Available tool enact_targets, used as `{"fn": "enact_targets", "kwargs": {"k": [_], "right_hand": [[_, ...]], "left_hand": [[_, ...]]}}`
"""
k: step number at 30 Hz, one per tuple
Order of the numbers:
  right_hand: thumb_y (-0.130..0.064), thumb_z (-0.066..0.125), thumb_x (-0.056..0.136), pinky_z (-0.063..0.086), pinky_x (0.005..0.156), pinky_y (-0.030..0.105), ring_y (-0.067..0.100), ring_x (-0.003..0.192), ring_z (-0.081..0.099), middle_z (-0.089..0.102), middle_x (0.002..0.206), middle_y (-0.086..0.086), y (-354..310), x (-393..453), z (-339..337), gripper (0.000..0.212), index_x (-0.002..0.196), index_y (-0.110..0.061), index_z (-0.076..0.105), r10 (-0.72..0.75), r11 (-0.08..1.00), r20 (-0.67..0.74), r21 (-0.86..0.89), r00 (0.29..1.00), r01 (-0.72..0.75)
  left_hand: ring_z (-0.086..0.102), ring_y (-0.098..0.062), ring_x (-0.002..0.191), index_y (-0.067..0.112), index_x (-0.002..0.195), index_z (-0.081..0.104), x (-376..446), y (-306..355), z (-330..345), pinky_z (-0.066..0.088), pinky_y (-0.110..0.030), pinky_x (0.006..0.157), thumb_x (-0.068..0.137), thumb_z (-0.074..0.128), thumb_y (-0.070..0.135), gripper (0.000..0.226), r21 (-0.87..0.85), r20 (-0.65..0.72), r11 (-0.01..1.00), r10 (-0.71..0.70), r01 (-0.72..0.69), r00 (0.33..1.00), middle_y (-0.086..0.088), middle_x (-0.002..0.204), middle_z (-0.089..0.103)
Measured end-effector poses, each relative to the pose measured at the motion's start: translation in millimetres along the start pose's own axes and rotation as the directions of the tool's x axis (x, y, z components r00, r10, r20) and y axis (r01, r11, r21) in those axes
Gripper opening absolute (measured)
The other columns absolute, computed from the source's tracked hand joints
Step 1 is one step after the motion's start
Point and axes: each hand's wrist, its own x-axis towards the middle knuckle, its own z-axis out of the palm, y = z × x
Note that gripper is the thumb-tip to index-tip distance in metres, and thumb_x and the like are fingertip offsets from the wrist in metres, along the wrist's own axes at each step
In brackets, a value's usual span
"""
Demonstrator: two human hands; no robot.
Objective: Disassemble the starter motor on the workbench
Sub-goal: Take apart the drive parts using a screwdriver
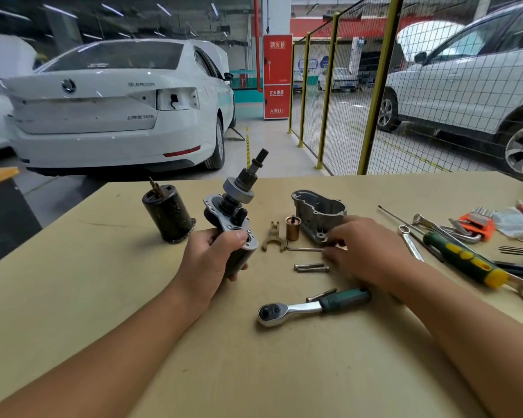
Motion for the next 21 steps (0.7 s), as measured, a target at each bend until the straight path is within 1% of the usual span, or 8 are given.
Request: {"fn": "enact_targets", "kwargs": {"k": [5, 9, 12, 14, 16, 18, 20, 21], "right_hand": [[-0.052, 0.067, 0.090, 0.054, 0.070, 0.031, 0.012, 0.089, 0.056, 0.058, 0.106, -0.012, -1.2, 1.6, 1.4, 0.029, 0.113, -0.037, 0.072, 0.030, 0.999, 0.012, 0.013, 0.999, -0.030], [-0.049, 0.065, 0.092, 0.050, 0.066, 0.028, 0.012, 0.087, 0.056, 0.059, 0.104, -0.012, 0.6, 2.7, 0.7, 0.023, 0.111, -0.039, 0.071, 0.050, 0.999, 0.073, -0.019, 0.996, -0.049], [-0.048, 0.057, 0.097, 0.048, 0.070, 0.031, 0.015, 0.091, 0.055, 0.056, 0.105, -0.007, 2.8, 8.3, -0.4, 0.018, 0.105, -0.033, 0.063, 0.025, 0.994, 0.195, -0.109, 0.981, -0.004], [-0.047, 0.051, 0.100, 0.047, 0.075, 0.032, 0.017, 0.095, 0.055, 0.053, 0.108, -0.004, 3.2, 8.9, 1.5, 0.021, 0.105, -0.028, 0.058, 0.000, 0.986, 0.239, -0.163, 0.971, 0.040], [-0.045, 0.048, 0.102, 0.045, 0.076, 0.032, 0.017, 0.094, 0.053, 0.051, 0.105, -0.004, 2.5, 7.6, 3.1, 0.020, 0.102, -0.026, 0.054, -0.028, 0.981, 0.251, -0.177, 0.968, 0.074], [-0.039, 0.051, 0.102, 0.041, 0.072, 0.031, 0.015, 0.088, 0.052, 0.054, 0.100, -0.005, 2.5, 4.9, 0.3, 0.013, 0.097, -0.027, 0.052, -0.028, 0.996, 0.242, -0.076, 0.970, 0.047], [-0.028, 0.056, 0.101, 0.041, 0.066, 0.032, 0.012, 0.081, 0.054, 0.063, 0.095, -0.002, 4.1, 3.8, -7.5, 0.003, 0.098, -0.026, 0.056, -0.014, 0.994, 0.191, 0.109, 0.982, -0.007], [-0.023, 0.057, 0.100, 0.043, 0.064, 0.030, 0.011, 0.079, 0.055, 0.065, 0.091, -0.003, 5.2, 3.9, -11.4, 0.003, 0.100, -0.026, 0.058, -0.015, 0.985, 0.158, 0.174, 0.987, -0.013]], "left_hand": [[0.059, -0.019, 0.058, 0.013, 0.068, 0.066, 2.5, -2.5, -2.7, 0.042, -0.025, 0.045, 0.065, 0.065, 0.051, 0.038, -0.030, -0.001, 1.000, 0.004, -0.004, 1.000, -0.014, 0.063, 0.058], [0.058, -0.017, 0.054, 0.013, 0.067, 0.066, 4.4, -3.3, -3.0, 0.041, -0.023, 0.044, 0.065, 0.064, 0.051, 0.038, -0.044, 0.000, 0.999, 0.004, -0.004, 1.000, -0.014, 0.063, 0.058], [0.058, -0.016, 0.056, 0.011, 0.070, 0.065, 4.4, -5.1, -4.1, 0.041, -0.023, 0.044, 0.065, 0.064, 0.052, 0.041, -0.053, 0.002, 0.999, -0.002, 0.003, 1.000, -0.013, 0.064, 0.059], [0.058, -0.016, 0.054, 0.009, 0.070, 0.064, 5.7, -4.7, -4.7, 0.041, -0.023, 0.045, 0.064, 0.063, 0.053, 0.044, -0.045, 0.011, 0.999, -0.005, 0.006, 1.000, -0.015, 0.065, 0.060], [0.056, -0.016, 0.052, 0.007, 0.070, 0.064, 5.7, -4.4, -5.5, 0.041, -0.022, 0.045, 0.063, 0.062, 0.053, 0.046, -0.036, 0.015, 0.999, -0.007, 0.007, 1.000, -0.018, 0.065, 0.059], [0.056, -0.018, 0.052, 0.007, 0.069, 0.064, 5.2, -5.1, -6.2, 0.042, -0.023, 0.046, 0.064, 0.062, 0.051, 0.045, -0.051, 0.019, 0.999, -0.004, 0.005, 1.000, -0.020, 0.065, 0.058], [0.056, -0.020, 0.055, 0.006, 0.072, 0.065, 5.6, -6.9, -7.2, 0.043, -0.025, 0.047, 0.065, 0.062, 0.049, 0.044, -0.084, 0.019, 0.996, -0.006, 0.008, 1.000, -0.020, 0.066, 0.058], [0.056, -0.022, 0.056, 0.005, 0.074, 0.066, 6.0, -7.7, -7.9, 0.044, -0.025, 0.048, 0.066, 0.062, 0.049, 0.045, -0.094, 0.018, 0.996, -0.009, 0.010, 1.000, -0.020, 0.066, 0.059]]}}
